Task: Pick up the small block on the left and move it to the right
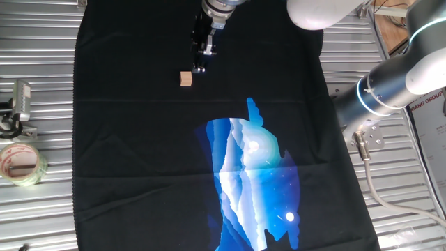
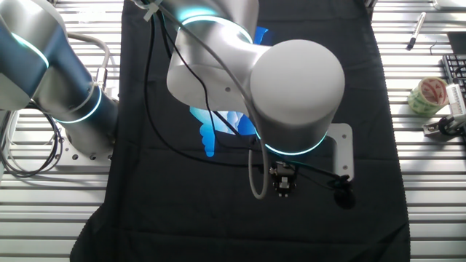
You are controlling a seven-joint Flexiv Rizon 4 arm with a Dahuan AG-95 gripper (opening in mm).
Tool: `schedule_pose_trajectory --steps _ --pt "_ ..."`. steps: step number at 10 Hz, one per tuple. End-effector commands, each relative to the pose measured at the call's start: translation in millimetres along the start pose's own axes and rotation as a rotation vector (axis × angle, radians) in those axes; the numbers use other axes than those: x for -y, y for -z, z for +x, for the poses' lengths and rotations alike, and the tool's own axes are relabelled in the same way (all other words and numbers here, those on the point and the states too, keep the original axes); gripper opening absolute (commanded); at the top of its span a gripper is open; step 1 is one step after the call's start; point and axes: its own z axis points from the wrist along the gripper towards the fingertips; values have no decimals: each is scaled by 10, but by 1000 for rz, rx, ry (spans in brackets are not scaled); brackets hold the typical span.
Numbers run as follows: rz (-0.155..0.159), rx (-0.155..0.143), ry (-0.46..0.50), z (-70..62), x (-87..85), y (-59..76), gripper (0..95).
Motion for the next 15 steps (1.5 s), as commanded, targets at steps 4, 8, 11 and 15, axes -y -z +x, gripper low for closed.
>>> schedule_pose_trajectory --steps 4,8,11,15 --pt "-12 1 -12 10 -8 7 570" --pt "-17 0 -1 10 -8 7 570" --pt "-26 -23 8 10 -8 7 570" --pt "-21 -34 24 10 -8 7 570"
